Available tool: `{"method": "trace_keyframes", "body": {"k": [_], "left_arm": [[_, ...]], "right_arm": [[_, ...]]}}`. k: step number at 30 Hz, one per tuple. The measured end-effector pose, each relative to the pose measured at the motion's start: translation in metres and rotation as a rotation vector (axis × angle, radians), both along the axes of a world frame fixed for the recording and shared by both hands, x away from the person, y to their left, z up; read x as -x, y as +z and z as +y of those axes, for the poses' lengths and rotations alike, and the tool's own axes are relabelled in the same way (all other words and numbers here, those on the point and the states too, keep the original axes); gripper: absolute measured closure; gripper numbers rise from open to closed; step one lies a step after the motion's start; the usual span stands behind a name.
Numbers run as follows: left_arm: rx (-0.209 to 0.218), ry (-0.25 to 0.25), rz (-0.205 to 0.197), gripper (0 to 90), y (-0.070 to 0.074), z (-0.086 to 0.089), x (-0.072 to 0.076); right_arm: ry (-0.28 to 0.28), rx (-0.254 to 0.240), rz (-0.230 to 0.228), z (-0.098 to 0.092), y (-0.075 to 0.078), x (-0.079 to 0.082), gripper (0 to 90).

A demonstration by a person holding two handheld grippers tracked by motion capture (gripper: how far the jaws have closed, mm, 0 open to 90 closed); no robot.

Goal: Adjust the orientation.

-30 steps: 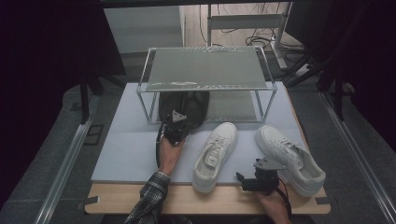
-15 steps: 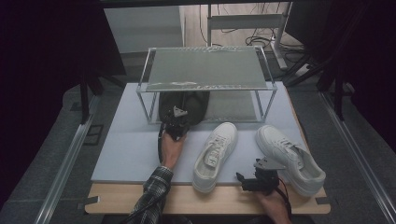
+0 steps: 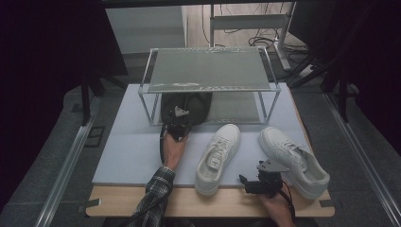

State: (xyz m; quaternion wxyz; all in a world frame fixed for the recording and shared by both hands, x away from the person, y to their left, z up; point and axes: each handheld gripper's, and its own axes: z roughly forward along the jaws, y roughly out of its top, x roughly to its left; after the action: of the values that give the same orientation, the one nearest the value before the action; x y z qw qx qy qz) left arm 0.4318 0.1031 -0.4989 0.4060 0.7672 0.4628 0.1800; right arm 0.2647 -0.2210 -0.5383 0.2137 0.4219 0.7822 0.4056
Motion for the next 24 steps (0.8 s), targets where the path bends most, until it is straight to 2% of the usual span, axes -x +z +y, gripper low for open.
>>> {"method": "trace_keyframes", "body": {"k": [4, 15, 24], "left_arm": [[0.004, -0.021, -0.004, 89.3, 0.003, 0.002, 0.005], [-0.003, -0.060, -0.020, 79.8, 0.010, 0.005, 0.021], [-0.008, -0.076, -0.026, 68.2, 0.015, 0.012, 0.035]], "right_arm": [[0.000, 0.000, 0.000, 0.000, 0.000, 0.000, 3.4], [0.002, 0.003, -0.001, 0.000, 0.000, 0.000, 3.4], [0.002, 0.003, -0.001, 0.000, 0.000, 0.000, 3.4]]}}
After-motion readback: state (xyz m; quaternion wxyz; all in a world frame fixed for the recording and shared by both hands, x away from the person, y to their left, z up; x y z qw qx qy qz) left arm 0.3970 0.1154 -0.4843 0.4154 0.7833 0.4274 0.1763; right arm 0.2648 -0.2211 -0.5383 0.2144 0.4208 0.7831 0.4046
